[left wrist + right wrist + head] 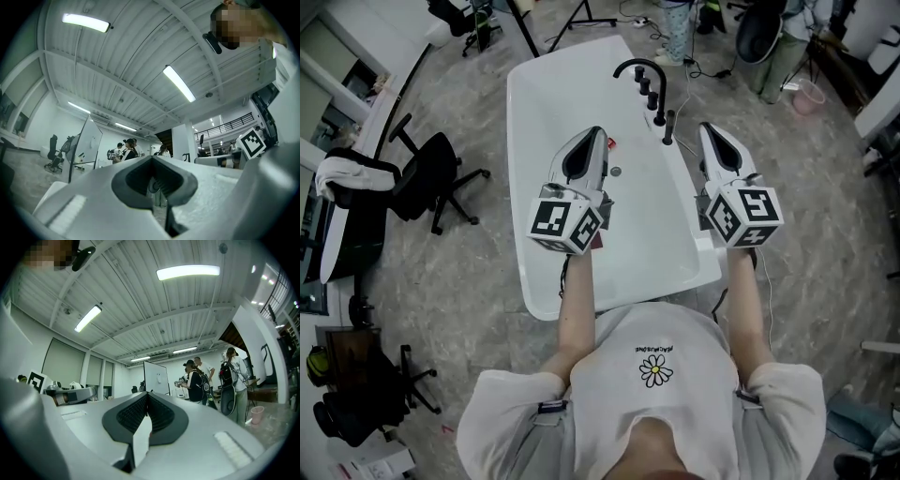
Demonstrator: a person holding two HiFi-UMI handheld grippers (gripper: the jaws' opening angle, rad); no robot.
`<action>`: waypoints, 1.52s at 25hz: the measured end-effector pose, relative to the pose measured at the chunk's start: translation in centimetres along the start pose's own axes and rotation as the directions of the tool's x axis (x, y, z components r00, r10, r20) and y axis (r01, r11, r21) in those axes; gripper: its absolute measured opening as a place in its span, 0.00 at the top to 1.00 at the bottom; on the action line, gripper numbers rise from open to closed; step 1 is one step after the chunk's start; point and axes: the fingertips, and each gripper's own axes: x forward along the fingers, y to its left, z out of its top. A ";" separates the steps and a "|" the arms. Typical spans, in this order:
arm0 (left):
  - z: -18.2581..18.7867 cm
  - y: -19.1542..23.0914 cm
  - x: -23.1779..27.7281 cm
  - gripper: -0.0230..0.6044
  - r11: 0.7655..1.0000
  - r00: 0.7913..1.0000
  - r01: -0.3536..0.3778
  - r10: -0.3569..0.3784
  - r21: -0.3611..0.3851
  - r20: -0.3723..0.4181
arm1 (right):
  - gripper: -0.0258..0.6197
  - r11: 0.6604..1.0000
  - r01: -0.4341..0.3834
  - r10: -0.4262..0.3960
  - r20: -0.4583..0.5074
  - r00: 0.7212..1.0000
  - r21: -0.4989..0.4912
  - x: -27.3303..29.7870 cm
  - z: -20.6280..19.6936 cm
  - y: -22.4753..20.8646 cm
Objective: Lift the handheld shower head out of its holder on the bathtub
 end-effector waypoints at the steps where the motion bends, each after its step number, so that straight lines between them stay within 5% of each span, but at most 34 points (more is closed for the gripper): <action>1: -0.4 0.4 0.4 0.96 1.000 1.000 0.006 -0.006 0.011 -0.010 | 0.92 1.000 0.004 -0.004 0.000 1.000 -0.009 0.7 0.0 -0.1; 11: -8.4 4.5 6.7 0.96 0.998 0.990 0.063 -0.064 -0.011 -0.124 | 0.80 1.000 -0.003 -0.001 -0.159 0.987 -0.029 10.4 -8.7 -5.0; 18: -26.7 9.6 9.7 0.96 0.994 0.959 0.015 -0.044 -0.105 -0.281 | 0.68 0.996 0.064 -0.034 -0.389 0.921 0.065 16.5 -30.2 -13.8; 24: -38.2 12.7 10.1 0.96 0.984 0.941 -0.033 -0.027 -0.173 -0.338 | 0.62 0.992 0.103 -0.055 -0.499 0.865 0.069 20.9 -42.8 -18.4; 31: -42.8 12.3 11.6 0.96 0.982 0.946 0.010 -0.070 -0.189 -0.316 | 0.62 0.997 0.071 -0.067 -0.582 0.810 -0.017 24.2 -50.3 -20.1; 38: -44.7 12.4 11.3 0.96 0.977 0.943 0.013 -0.083 -0.213 -0.321 | 0.66 0.993 0.090 -0.116 -0.602 0.790 -0.073 25.3 -52.4 -21.0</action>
